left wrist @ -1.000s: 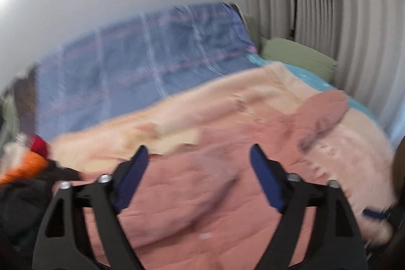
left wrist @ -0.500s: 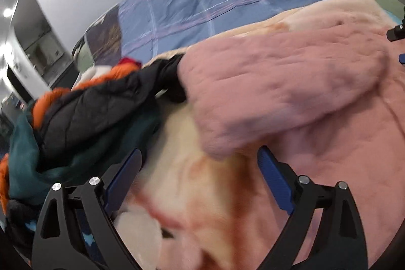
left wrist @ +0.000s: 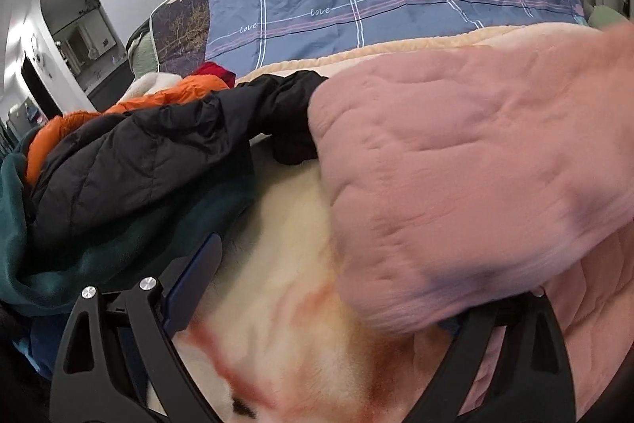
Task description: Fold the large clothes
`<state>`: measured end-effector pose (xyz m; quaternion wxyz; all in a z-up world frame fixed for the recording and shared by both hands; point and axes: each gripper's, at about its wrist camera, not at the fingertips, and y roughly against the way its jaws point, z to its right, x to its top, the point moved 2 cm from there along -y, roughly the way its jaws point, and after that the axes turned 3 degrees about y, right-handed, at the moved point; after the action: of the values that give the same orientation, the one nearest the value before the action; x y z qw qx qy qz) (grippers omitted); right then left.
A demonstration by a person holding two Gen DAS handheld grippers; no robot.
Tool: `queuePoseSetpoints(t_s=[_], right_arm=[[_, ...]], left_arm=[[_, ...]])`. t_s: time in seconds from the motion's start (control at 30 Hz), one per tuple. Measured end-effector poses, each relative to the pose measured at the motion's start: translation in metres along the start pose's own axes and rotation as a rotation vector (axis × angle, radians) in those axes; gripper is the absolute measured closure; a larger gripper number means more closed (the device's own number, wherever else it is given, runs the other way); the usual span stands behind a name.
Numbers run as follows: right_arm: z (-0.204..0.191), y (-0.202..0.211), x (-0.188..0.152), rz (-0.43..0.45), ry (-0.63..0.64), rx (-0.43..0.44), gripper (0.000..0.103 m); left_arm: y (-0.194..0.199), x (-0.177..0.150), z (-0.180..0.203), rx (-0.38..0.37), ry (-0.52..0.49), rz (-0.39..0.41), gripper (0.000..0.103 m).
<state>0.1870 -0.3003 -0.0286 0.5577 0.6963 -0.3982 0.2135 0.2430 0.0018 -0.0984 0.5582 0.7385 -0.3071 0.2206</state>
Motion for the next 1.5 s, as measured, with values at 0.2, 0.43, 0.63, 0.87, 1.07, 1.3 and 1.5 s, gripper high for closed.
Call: queuePoseSetpoints(t_s=[0.2, 0.43, 0.63, 0.87, 1.07, 1.3, 1.5], right_arm=[[0.087, 0.031, 0.012, 0.057, -0.138, -0.176, 0.103], [0.147, -0.008, -0.046, -0.182, -0.384, 0.063, 0.061], [0.071, -0.038, -0.061, -0.285, -0.177, 0.099, 0.025], [0.009, -0.021, -0.045, -0.164, 0.02, 0.002, 0.098], [0.062, 0.026, -0.007, -0.042, -0.063, -0.145, 0.098], [0.122, -0.02, -0.052, -0.191, -0.143, -0.223, 0.073], [0.089, 0.021, -0.03, -0.047, -0.023, -0.306, 0.058]], left_arm=[[0.006, -0.006, 0.005, 0.089, -0.111, 0.064, 0.007], [0.006, -0.007, -0.005, 0.013, -0.055, 0.038, 0.007], [0.012, -0.006, -0.005, -0.065, -0.056, 0.044, 0.007], [-0.001, -0.002, -0.002, 0.013, -0.064, -0.007, 0.006], [0.011, -0.017, 0.012, 0.043, -0.183, 0.071, 0.004], [0.021, -0.026, 0.02, 0.081, -0.29, 0.119, 0.004], [0.02, -0.02, -0.016, -0.014, -0.151, 0.076, 0.005]])
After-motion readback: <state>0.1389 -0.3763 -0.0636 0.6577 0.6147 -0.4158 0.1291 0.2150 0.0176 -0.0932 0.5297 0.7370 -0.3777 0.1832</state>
